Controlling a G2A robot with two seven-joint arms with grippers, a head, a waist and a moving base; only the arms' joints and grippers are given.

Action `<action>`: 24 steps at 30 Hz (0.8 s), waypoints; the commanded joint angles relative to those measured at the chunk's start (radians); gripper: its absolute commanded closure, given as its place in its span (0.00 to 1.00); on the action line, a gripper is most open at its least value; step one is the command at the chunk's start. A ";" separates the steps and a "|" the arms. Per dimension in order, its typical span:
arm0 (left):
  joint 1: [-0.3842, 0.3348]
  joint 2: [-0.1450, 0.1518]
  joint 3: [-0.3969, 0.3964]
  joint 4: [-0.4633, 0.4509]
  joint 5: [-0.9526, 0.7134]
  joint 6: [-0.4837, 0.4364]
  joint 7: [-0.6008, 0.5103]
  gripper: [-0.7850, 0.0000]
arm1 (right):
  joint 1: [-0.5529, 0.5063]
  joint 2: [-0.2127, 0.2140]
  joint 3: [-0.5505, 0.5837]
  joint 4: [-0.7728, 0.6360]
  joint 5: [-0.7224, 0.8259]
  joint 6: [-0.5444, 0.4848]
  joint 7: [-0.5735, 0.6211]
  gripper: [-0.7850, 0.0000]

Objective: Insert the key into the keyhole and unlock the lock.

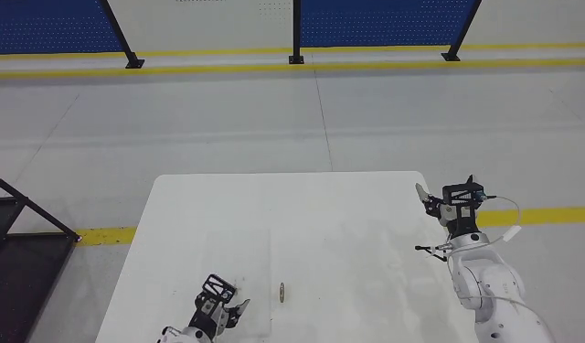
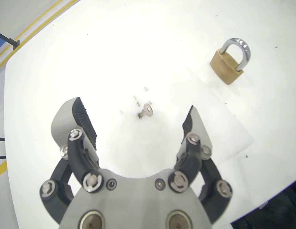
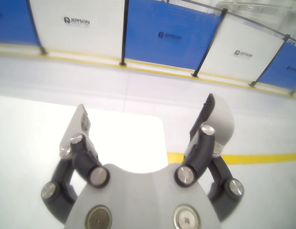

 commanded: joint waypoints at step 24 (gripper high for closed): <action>-0.086 -0.001 0.020 0.032 -0.096 -0.066 -0.151 0.55 | 0.000 0.000 0.000 0.000 0.000 0.000 0.000 0.00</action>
